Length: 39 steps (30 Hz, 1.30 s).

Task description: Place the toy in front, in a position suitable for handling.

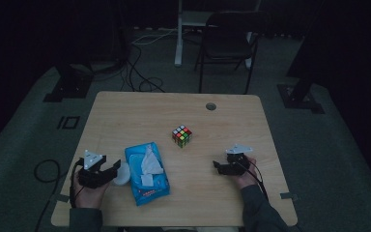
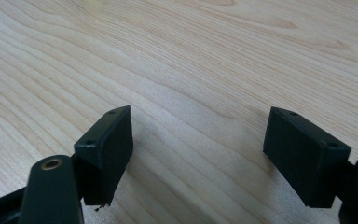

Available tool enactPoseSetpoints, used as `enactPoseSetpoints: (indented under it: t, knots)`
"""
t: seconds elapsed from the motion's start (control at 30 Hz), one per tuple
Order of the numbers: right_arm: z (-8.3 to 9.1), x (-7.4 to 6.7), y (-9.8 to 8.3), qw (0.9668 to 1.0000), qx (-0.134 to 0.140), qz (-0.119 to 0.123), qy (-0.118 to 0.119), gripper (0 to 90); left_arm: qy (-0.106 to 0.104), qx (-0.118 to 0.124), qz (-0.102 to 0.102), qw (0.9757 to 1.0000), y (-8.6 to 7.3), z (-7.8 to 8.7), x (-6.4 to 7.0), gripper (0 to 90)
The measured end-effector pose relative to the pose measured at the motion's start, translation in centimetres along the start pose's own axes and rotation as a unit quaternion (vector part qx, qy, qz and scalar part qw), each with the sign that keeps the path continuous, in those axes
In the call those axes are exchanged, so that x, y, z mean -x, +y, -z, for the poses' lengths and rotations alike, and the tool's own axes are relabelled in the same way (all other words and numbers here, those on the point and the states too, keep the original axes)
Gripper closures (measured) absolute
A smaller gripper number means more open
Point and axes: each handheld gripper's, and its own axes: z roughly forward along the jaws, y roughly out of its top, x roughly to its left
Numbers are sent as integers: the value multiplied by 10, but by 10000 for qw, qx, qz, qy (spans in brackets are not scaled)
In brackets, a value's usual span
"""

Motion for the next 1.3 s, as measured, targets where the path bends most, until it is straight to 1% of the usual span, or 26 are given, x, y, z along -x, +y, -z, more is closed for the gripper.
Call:
enactPoseSetpoints:
  t: [0.03, 0.07, 0.13, 0.17, 0.27, 0.3, 0.33, 0.4, 0.43, 0.47, 0.5, 0.53, 0.57, 0.6, 0.63, 0.67, 0.7, 0.77, 0.87, 1.0, 1.03, 1.07, 1.17, 1.23, 1.3]
  knots:
    - [0, 0, 0, 10000, 0, 0, 0, 235, 0, 0, 0, 10000, 0, 0, 0, 393]
    - [0, 0, 0, 10000, 0, 0, 0, 236, -110, 4, -42, 9999, 3, -1, 8, 390]
    - [0, 0, 0, 10000, 0, 0, 0, 235, -176, -14, -158, 9997, 5, -2, 16, 380]
    - [0, 0, 0, 10000, 0, 0, 0, 235, -176, -14, -158, 9997, 5, -2, 16, 373]
    - [0, 0, 0, 10000, 0, 0, 0, 235, -285, -25, -266, 9992, 8, -5, 29, 363]
    - [0, 0, 0, 10000, 1, 0, 0, 235, -493, -3, -161, 9987, 10, -7, 33, 361]
    - [0, 0, 0, 10000, 1, 0, 1, 235, -510, -15, -168, 9986, 11, -9, 36, 361]
    - [0, 0, 0, 10000, 1, 1, 1, 235, -461, -104, -294, 9985, 12, -12, 41, 361]
    - [0, 0, 0, 10000, 1, 1, 1, 235, -461, -104, -294, 9985, 12, -12, 41, 361]
    - [0, 0, 0, 10000, 1, 1, 1, 235, -463, -144, -329, 9983, 11, -15, 44, 361]
    - [0, 0, 0, 10000, 0, 0, 2, 235, -407, -262, -469, 9977, 10, -19, 49, 361]
    - [0, 0, 0, 10000, 0, 1, 1, 235, -368, -320, -535, 9974, 9, -20, 51, 361]
    - [0, 0, 0, 10000, 1, 0, 1, 235, -363, -364, -560, 9971, 8, -21, 52, 376]
    - [0, 0, 0, 10000, 1, 2, 1, 235, -407, -405, -557, 9968, 7, -21, 52, 420]
    - [0, 0, 0, 10000, 1, 2, 1, 235, -407, -405, -557, 9968, 7, -21, 52, 458]
    - [0, 0, 0, 10000, 1, 1, 1, 235, -425, -473, -568, 9964, 7, -21, 52, 486]
    - [0, 0, 0, 10000, 0, 2, 1, 235, -437, -493, -577, 9962, 7, -20, 52, 512]
    - [0, 0, 0, 10000, 1, 1, 1, 235, -375, -522, -606, 9961, 7, -20, 50, 551]
    - [0, 0, 0, 10000, 1, 1, 1, 235, -361, -535, -591, 9962, 7, -20, 49, 567]
    - [0, 0, 0, 10000, 0, 1, 1, 235, -231, -554, -627, 9962, 7, -22, 46, 614]
    - [0, 0, 0, 10000, 0, 2, 1, 235, -231, -554, -627, 9962, 7, -22, 46, 617]
    - [0, 0, 0, 10000, 0, 1, 1, 235, -202, -554, -593, 9965, 7, -23, 41, 623]
    - [0, 0, 0, 10000, 0, 2, 1, 235, -148, -541, -553, 9969, 7, -25, 35, 640]
    - [0, 0, 0, 10000, 0, 1, 1, 235, -102, -543, -568, 9969, 8, -26, 32, 655]
    - [0, 0, 0, 10000, 0, 1, 1, 235, -37, -548, -610, 9966, 10, -28, 29, 690]
